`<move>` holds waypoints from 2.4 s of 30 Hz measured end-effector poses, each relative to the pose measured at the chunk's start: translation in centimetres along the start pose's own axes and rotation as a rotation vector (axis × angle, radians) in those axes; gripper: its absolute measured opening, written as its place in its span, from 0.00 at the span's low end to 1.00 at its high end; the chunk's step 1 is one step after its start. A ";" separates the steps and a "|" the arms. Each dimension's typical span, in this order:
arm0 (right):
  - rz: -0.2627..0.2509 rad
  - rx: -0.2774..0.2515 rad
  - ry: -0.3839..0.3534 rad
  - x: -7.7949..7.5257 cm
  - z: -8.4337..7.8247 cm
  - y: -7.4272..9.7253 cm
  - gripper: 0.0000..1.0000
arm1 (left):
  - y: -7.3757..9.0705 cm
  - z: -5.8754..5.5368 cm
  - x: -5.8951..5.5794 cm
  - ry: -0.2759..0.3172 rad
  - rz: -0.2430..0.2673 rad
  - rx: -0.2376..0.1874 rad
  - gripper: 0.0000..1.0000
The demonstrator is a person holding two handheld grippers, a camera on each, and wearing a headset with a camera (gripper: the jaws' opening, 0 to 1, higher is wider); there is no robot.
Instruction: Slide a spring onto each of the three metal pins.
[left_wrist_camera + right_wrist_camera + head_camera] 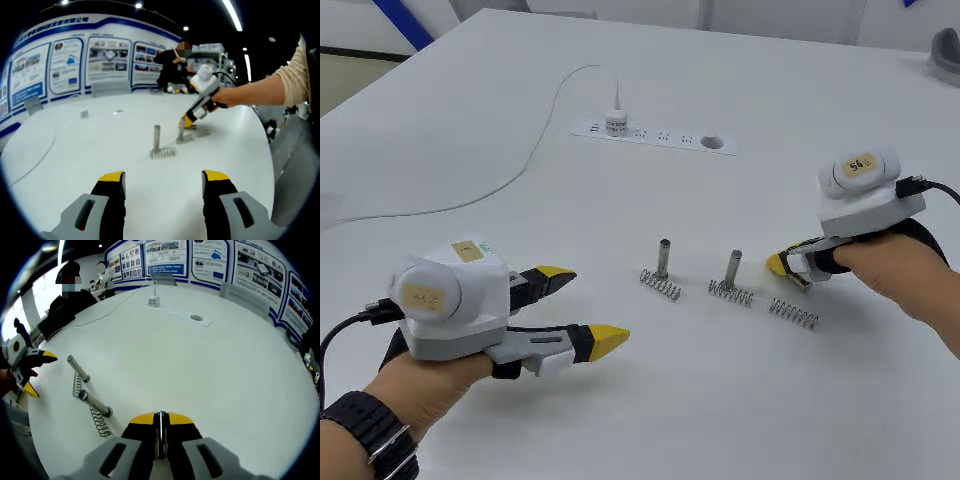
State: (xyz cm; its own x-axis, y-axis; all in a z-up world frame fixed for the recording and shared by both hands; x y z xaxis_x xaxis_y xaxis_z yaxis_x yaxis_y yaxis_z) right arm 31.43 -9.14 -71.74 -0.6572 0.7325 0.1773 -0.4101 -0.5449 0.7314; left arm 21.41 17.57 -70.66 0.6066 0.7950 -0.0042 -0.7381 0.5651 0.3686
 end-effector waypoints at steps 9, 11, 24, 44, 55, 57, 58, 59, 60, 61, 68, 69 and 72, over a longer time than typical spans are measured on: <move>-0.003 -0.048 0.024 0.7 0.9 1.8 0.09 | -0.1 0.2 -0.1 -0.001 -0.002 -0.005 0.62; -0.007 -0.058 0.033 0.8 1.1 2.3 0.09 | -0.1 0.3 -0.2 -0.002 -0.003 -0.007 0.62; -0.021 -0.102 0.052 1.4 0.7 3.8 0.09 | 0.1 0.6 -0.5 -0.008 -0.009 -0.013 0.62; -0.044 -0.153 0.026 1.8 -0.9 5.5 0.09 | 0.1 0.9 -0.9 -0.016 -0.017 -0.021 0.62; -0.048 -0.157 0.030 2.1 -1.2 5.8 0.09 | 0.0 0.9 -1.0 -0.017 -0.022 -0.020 0.63; -0.048 -0.158 0.039 2.2 -1.1 5.8 0.09 | 0.1 0.8 -0.9 -0.018 -0.021 -0.019 0.63; -0.049 -0.160 0.042 2.2 -1.1 5.8 0.10 | 0.1 0.8 -0.9 -0.017 -0.020 -0.019 0.63; -0.049 -0.161 0.043 2.2 -1.1 5.8 0.10 | 0.1 0.8 -0.8 -0.016 -0.020 -0.020 0.63; -0.045 -0.162 0.044 2.3 -1.0 5.8 0.11 | 0.1 0.9 -0.8 -0.017 -0.020 -0.021 0.63; -0.045 -0.164 0.046 2.4 -1.0 5.9 0.11 | 0.1 0.9 -0.8 -0.017 -0.020 -0.021 0.63; -0.044 -0.167 0.060 2.5 -1.0 6.1 0.14 | 0.0 0.9 -0.9 -0.019 -0.023 -0.021 0.63; -0.043 -0.167 0.060 2.6 -1.0 6.2 0.15 | 0.0 0.9 -0.9 -0.018 -0.024 -0.021 0.63; -0.047 -0.174 0.065 2.6 -1.1 6.6 0.15 | 0.0 1.0 -0.9 -0.020 -0.024 -0.022 0.63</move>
State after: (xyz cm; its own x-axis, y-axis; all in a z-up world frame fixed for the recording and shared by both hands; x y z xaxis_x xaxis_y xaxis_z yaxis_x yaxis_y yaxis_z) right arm 26.34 -11.29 -67.15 -0.6718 0.7341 0.0985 -0.5407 -0.5769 0.6122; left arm 21.09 16.64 -69.76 0.6301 0.7765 0.0055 -0.7292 0.5893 0.3478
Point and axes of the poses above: the centre of the closed fingertips' face, and the gripper's own axes: y roughly backward along the fingers, x roughly to its left, z roughly out of its top, the point moved 6 cm from there along y, roughly backward along the fingers, and after that the axes turned 13 degrees about z, right-handed, at the moved point
